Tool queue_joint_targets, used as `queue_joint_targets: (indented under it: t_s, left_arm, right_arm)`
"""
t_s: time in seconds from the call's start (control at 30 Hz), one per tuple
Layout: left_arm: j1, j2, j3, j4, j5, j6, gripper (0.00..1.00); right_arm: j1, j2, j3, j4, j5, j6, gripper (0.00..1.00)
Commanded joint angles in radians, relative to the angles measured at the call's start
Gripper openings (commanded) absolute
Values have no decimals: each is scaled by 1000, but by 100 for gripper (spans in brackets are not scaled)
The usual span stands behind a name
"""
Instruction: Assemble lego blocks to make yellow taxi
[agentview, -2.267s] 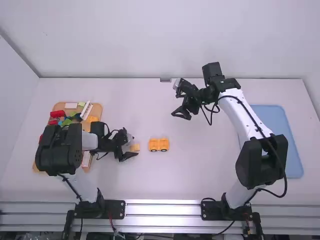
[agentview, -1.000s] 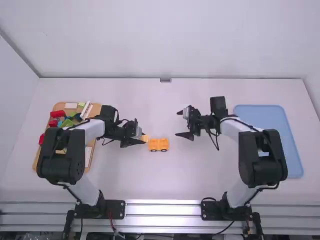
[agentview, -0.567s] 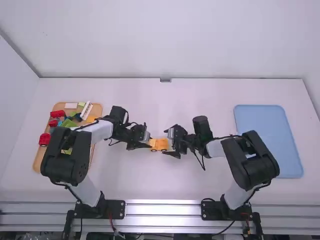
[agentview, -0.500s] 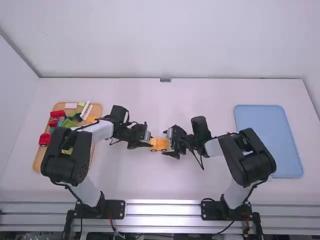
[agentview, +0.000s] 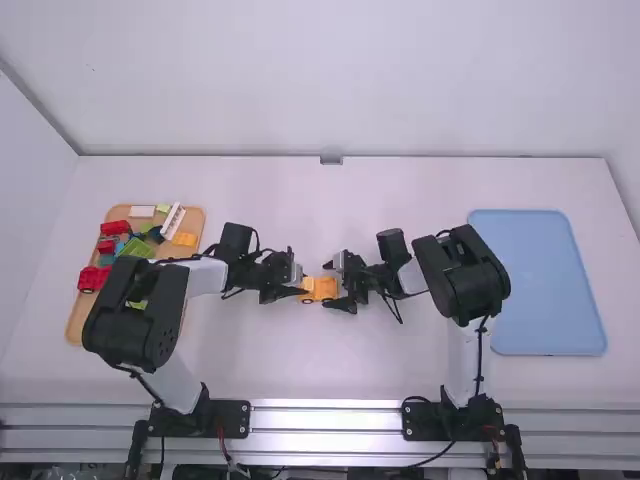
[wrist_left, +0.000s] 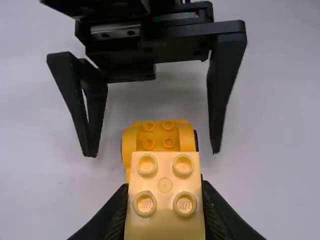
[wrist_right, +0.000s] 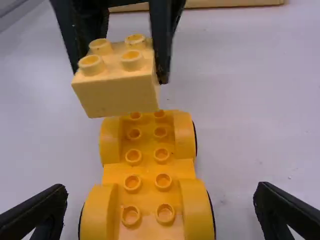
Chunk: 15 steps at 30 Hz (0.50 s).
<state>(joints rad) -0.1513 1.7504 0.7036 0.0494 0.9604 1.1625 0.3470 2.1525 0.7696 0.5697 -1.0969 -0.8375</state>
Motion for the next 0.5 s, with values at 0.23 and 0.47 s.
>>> queue_joint_targets:
  t_s: [0.23, 0.47]
  left_arm:
    - [-13, 53, -11, 50, 14, -74, 5]
    - [-13, 74, -6, 66, 15, -74, 6]
  right_arm:
    - [26, 19, 16, 6, 31, -5, 85]
    - [27, 19, 16, -6, 78, -5, 46]
